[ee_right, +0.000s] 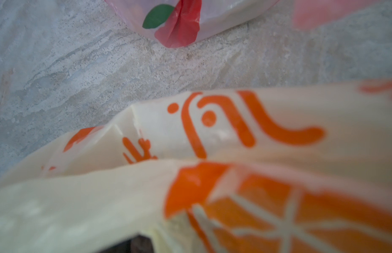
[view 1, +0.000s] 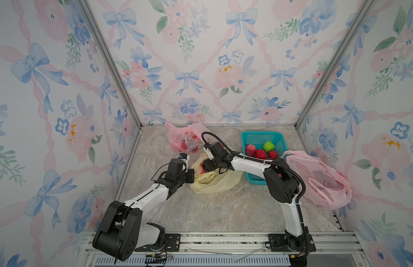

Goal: Untie the knot of a plastic bag & take out the apple
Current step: Pick up the apple from the plastic bag.

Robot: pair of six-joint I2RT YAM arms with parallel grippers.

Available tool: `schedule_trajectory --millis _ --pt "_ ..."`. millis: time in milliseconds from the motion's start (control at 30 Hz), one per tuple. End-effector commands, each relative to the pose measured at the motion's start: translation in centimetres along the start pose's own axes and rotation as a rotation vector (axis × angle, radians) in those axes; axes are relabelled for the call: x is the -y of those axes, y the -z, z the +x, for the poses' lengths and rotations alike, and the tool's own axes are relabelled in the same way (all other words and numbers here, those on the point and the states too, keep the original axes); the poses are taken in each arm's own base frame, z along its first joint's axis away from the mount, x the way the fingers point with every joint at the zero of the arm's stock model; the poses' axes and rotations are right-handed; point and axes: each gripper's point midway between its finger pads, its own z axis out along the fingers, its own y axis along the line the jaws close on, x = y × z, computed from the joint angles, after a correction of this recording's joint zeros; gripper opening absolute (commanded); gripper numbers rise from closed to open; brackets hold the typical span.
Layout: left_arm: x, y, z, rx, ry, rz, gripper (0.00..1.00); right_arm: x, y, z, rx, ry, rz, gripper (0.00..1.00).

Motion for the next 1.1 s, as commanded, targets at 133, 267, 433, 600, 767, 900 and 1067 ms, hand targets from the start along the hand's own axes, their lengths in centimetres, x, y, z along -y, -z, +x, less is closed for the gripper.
schedule_trajectory --millis 133,267,433,600,767,900,1067 --pt "-1.4 1.1 -1.7 0.059 0.017 -0.069 0.0 -1.6 4.0 -0.3 -0.001 0.024 -0.137 0.56" --pt "-2.4 1.6 -2.2 0.079 0.033 -0.128 0.0 -2.1 6.3 0.6 -0.033 0.064 -0.218 0.56" --pt "-2.8 2.1 -2.6 0.103 0.035 -0.156 0.0 -2.6 9.1 1.9 -0.071 0.136 -0.271 0.56" --pt "-2.8 1.8 -2.2 0.085 0.033 -0.145 0.0 -5.1 12.6 0.9 -0.009 0.098 -0.48 0.56" --pt "-2.4 1.5 -2.0 0.073 0.026 -0.124 0.0 -8.1 17.4 -2.0 0.079 0.002 -0.821 0.56" --pt "-2.3 1.5 -2.0 0.071 0.024 -0.117 0.0 -8.9 20.4 -4.2 0.13 -0.037 -0.995 0.56" --pt "-2.3 1.6 -1.9 0.073 0.023 -0.118 0.0 -8.2 23.2 -6.5 0.212 -0.061 -1.07 0.57"
